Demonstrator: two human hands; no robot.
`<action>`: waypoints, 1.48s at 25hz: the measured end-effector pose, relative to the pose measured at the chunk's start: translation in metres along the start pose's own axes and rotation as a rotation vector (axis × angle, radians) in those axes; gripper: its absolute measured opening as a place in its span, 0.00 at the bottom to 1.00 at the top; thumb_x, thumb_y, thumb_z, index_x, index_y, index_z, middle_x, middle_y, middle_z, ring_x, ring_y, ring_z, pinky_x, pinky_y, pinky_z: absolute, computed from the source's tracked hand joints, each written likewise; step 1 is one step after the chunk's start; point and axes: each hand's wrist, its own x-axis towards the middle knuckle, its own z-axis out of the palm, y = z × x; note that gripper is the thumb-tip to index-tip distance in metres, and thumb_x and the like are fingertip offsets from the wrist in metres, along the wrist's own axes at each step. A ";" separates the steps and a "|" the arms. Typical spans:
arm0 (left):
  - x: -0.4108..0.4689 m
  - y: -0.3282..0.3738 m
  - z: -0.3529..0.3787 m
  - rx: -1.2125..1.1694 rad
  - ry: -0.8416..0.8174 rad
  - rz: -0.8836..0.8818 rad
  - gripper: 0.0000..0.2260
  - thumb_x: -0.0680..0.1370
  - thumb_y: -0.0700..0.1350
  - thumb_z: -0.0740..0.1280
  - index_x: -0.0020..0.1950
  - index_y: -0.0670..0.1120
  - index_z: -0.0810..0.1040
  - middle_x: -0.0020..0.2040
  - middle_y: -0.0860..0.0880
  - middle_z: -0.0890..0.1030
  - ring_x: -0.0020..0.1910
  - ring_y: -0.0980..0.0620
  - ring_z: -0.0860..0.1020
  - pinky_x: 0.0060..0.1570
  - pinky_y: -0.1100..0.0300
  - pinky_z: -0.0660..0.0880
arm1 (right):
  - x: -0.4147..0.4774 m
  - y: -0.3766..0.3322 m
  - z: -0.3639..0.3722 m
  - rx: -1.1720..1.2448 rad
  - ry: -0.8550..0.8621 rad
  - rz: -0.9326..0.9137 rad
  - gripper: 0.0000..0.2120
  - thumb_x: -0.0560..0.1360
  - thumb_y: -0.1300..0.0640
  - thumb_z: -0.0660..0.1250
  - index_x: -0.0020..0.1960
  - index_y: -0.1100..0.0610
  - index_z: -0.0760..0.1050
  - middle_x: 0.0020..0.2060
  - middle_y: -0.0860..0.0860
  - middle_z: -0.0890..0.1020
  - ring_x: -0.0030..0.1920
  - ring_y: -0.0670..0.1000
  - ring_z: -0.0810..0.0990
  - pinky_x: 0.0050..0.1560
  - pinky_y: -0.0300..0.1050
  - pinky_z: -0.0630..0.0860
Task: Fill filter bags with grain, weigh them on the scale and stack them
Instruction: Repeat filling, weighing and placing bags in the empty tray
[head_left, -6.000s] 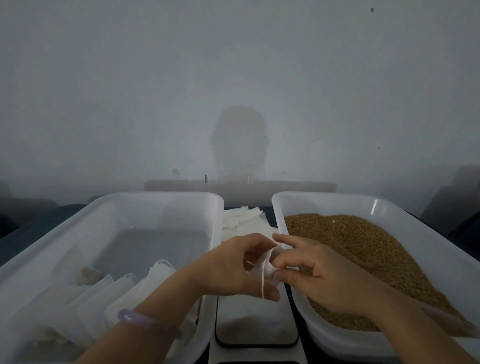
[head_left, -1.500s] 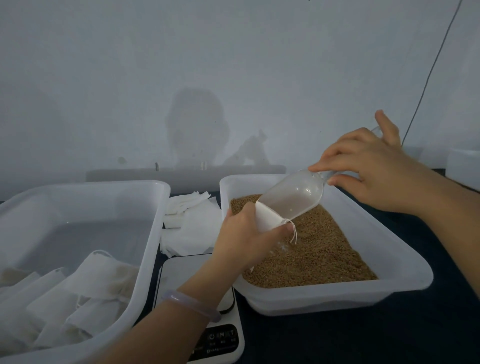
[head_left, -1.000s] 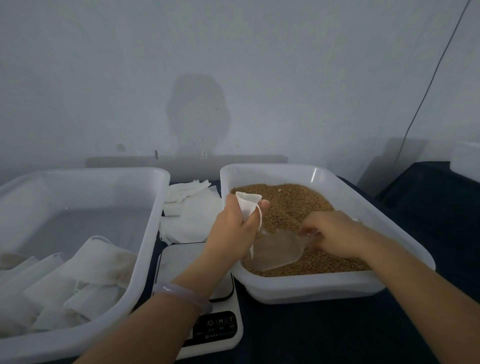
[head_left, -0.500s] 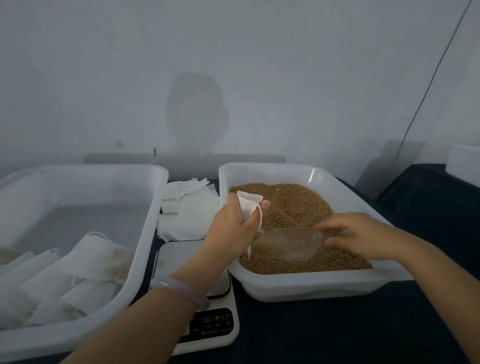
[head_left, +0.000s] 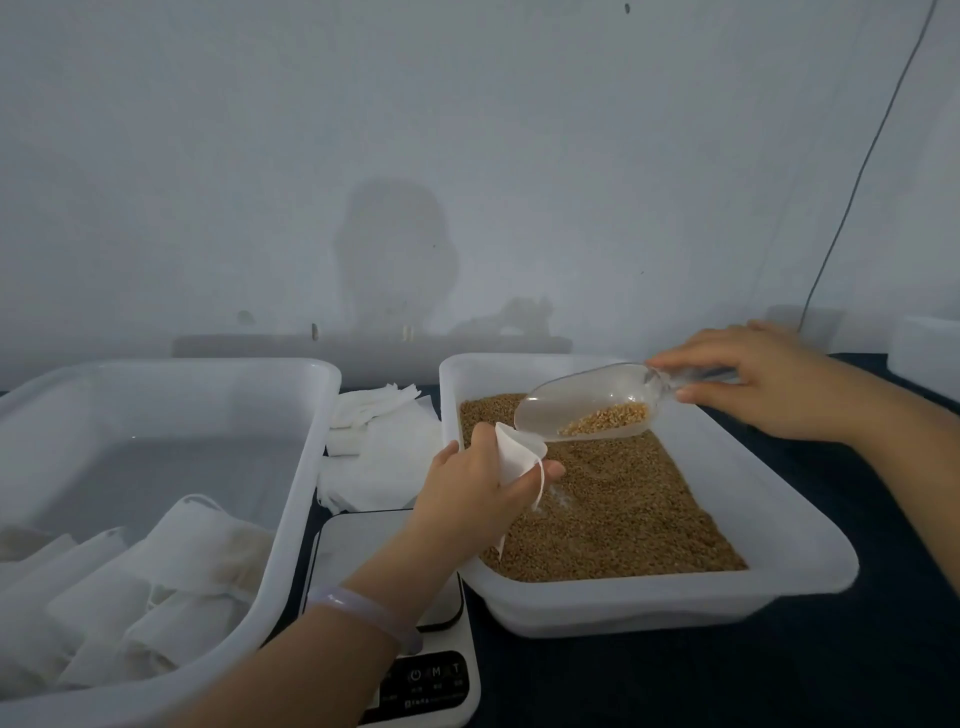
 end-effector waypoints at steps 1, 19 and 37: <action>0.000 0.000 0.000 0.001 -0.003 -0.003 0.20 0.74 0.62 0.64 0.47 0.46 0.64 0.35 0.58 0.70 0.35 0.56 0.71 0.60 0.46 0.71 | 0.003 -0.003 -0.003 -0.094 0.021 -0.019 0.15 0.77 0.51 0.63 0.61 0.37 0.69 0.54 0.36 0.74 0.60 0.42 0.69 0.73 0.52 0.46; 0.000 0.001 0.000 0.001 0.005 -0.031 0.18 0.75 0.59 0.65 0.47 0.46 0.64 0.36 0.57 0.71 0.40 0.50 0.72 0.62 0.50 0.68 | 0.016 -0.015 -0.003 -0.304 0.197 -0.111 0.16 0.76 0.49 0.64 0.64 0.42 0.74 0.55 0.41 0.76 0.61 0.48 0.70 0.70 0.48 0.42; 0.000 -0.003 0.001 -0.011 0.008 -0.036 0.17 0.76 0.57 0.64 0.52 0.46 0.66 0.47 0.50 0.75 0.52 0.45 0.76 0.59 0.50 0.71 | -0.019 0.019 0.089 0.160 -0.371 0.122 0.13 0.73 0.54 0.71 0.51 0.37 0.75 0.49 0.36 0.79 0.52 0.36 0.76 0.58 0.38 0.73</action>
